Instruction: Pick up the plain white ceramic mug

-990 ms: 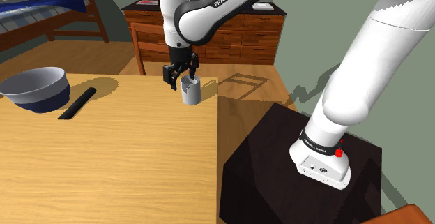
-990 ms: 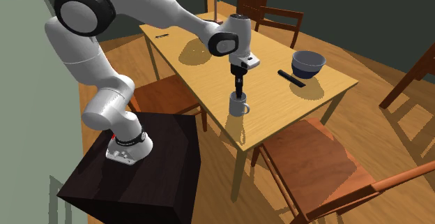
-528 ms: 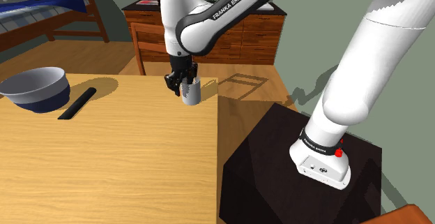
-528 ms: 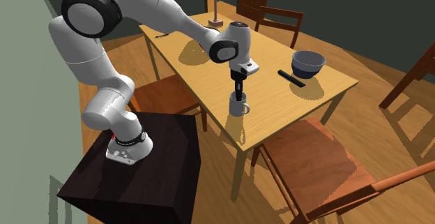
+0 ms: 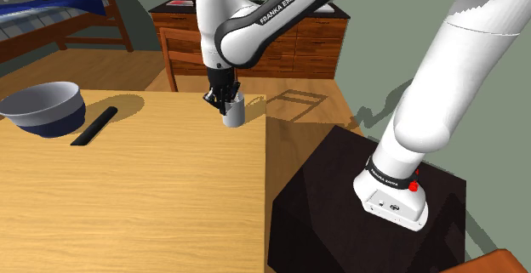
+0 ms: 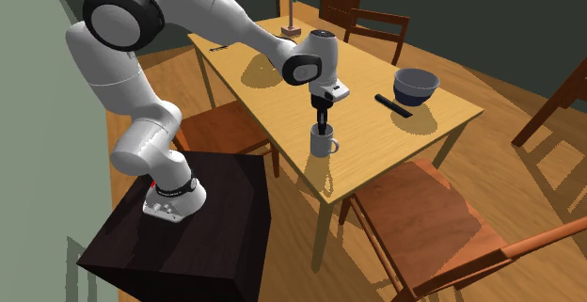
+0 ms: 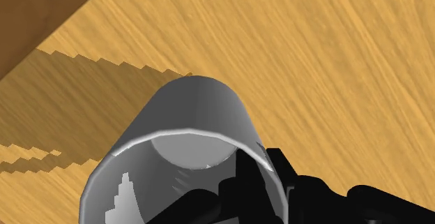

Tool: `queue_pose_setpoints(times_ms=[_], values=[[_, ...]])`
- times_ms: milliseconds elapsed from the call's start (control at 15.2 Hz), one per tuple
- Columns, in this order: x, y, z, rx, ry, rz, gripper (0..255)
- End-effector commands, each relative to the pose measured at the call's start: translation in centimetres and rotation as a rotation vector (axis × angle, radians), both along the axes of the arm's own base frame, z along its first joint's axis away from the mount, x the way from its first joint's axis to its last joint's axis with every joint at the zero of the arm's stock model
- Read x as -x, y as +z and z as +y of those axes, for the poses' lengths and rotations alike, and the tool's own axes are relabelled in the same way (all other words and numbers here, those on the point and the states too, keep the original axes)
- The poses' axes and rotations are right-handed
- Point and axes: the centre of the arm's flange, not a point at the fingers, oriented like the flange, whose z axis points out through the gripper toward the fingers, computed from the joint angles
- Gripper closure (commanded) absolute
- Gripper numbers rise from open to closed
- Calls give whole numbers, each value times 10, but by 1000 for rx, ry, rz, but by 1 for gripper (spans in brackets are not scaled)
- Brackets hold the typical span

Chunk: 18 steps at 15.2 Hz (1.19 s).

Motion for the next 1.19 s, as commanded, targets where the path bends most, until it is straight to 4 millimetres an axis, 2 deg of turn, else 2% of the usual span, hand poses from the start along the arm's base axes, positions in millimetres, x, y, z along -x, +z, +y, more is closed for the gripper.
queue_pose_setpoints(times_ms=[0, 990, 1122], values=[[0, 0, 1, 0, 0, 0, 255], [0, 79, 1, 0, 0, 0, 255], [0, 80, 1, 0, 0, 0, 255]])
